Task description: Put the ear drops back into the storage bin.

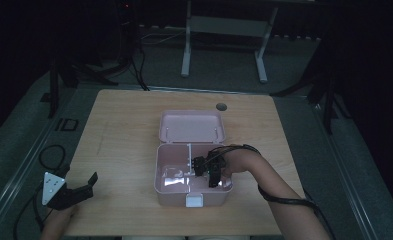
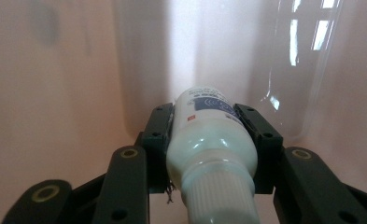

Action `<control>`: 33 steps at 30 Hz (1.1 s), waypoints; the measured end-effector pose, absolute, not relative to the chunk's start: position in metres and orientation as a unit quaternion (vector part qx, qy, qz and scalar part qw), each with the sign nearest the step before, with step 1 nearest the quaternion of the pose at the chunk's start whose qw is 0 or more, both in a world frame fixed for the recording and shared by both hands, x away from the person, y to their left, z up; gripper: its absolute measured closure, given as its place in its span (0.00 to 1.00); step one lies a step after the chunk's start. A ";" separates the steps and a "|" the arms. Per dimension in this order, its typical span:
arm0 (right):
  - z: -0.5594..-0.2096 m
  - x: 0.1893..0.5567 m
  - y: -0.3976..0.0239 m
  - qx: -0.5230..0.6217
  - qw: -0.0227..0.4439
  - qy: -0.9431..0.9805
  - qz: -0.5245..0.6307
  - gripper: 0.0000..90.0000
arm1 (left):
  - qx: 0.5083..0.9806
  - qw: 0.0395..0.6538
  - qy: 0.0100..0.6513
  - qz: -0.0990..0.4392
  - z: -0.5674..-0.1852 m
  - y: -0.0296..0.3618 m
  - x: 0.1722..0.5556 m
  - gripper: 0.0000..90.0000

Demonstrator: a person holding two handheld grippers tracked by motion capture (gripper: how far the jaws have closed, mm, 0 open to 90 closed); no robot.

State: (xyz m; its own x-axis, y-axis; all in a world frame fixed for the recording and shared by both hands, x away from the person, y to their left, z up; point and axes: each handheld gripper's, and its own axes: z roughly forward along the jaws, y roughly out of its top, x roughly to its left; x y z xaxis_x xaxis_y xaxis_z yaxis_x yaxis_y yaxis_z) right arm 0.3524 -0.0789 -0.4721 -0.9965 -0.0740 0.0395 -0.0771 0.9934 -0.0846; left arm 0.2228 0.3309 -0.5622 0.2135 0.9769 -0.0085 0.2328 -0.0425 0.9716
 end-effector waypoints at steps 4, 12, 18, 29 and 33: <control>-0.477 0.355 -0.078 0.031 0.017 -0.998 0.047 0.66 | 0.611 0.484 0.495 0.385 -0.562 0.331 0.223 0.00; -0.490 0.357 -0.075 0.028 0.004 -0.997 0.066 0.66 | 0.611 0.483 0.495 0.385 -0.562 0.331 0.223 0.00; -0.497 0.359 -0.074 0.026 0.003 -0.997 0.076 0.66 | 0.611 0.483 0.494 0.385 -0.562 0.331 0.223 0.00; -0.499 0.360 -0.073 0.022 0.010 -0.996 0.088 0.66 | 0.612 0.483 0.494 0.385 -0.562 0.331 0.223 0.00; -0.498 0.360 -0.073 0.023 0.011 -0.996 0.088 0.65 | 0.612 0.483 0.494 0.385 -0.562 0.331 0.223 0.00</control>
